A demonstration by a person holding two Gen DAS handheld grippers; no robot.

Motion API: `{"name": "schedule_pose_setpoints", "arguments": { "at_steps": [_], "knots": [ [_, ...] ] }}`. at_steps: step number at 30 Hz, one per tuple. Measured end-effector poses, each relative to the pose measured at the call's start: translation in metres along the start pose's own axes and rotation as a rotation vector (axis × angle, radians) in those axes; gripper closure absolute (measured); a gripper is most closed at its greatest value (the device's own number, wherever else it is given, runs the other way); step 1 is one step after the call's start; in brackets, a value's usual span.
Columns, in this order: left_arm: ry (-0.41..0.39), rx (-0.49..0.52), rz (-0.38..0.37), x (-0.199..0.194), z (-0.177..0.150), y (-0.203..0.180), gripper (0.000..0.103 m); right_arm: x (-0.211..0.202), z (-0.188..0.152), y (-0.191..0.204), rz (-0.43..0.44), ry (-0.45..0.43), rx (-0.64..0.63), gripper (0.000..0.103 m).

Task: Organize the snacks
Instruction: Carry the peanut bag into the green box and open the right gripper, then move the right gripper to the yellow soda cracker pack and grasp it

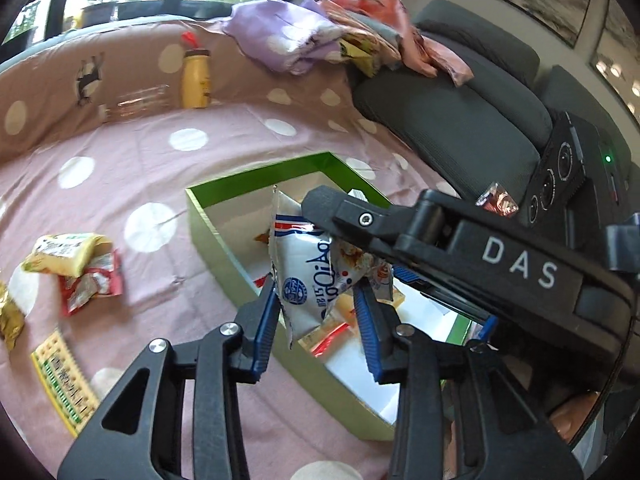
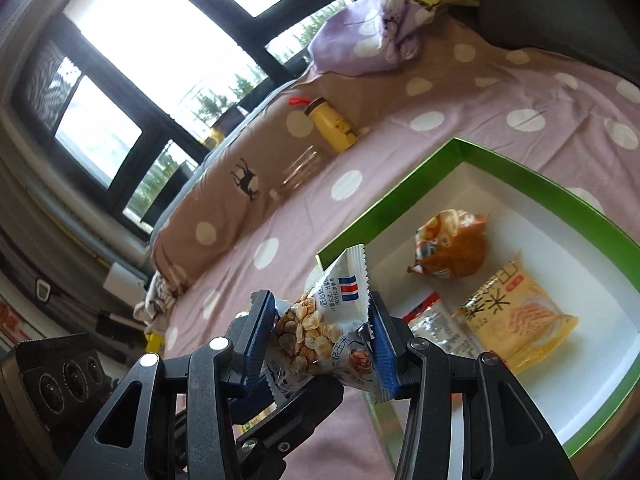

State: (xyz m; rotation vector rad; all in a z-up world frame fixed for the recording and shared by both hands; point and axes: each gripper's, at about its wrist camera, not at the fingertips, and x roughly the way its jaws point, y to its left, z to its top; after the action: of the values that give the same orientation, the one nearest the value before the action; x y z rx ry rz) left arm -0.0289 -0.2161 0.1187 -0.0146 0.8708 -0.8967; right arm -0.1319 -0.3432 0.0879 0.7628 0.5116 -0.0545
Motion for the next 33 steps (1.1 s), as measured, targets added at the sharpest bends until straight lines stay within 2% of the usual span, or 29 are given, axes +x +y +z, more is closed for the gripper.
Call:
{"name": "schedule_pose_setpoints", "arguments": {
  "at_steps": [9, 15, 18, 21, 23, 25, 28, 33],
  "knots": [
    [0.097, 0.013, -0.017, 0.045, 0.001, -0.014, 0.069, 0.004, 0.008, -0.047, -0.106, 0.004, 0.149, 0.054],
    [0.096, -0.031, -0.020, 0.045, -0.004, -0.010, 0.070, 0.008, 0.007, -0.058, -0.145, 0.018, 0.187, 0.053],
    [0.073, -0.031, -0.008, 0.033, -0.006, -0.008, 0.068, 0.004, 0.006, -0.055, -0.149, -0.004, 0.176, 0.042],
    [0.030, -0.049, 0.009, 0.013, -0.006, 0.001, 0.059, -0.005, 0.006, -0.044, -0.143, -0.058, 0.138, 0.030],
    [-0.011, -0.068, 0.040, -0.005, -0.006, 0.010, 0.045, -0.009, 0.006, -0.035, -0.120, -0.089, 0.110, 0.024],
    [-0.052, -0.096, 0.084, -0.027, -0.008, 0.021, 0.036, -0.013, 0.005, -0.025, -0.094, -0.109, 0.080, 0.023],
    [-0.099, -0.149, 0.150, -0.057, -0.011, 0.041, 0.029, -0.013, 0.003, -0.008, -0.046, -0.113, 0.031, 0.023],
    [-0.157, -0.284, 0.312, -0.103, -0.031, 0.083, 0.019, 0.000, -0.006, 0.024, 0.031, -0.042, -0.046, 0.022]
  ]
}}
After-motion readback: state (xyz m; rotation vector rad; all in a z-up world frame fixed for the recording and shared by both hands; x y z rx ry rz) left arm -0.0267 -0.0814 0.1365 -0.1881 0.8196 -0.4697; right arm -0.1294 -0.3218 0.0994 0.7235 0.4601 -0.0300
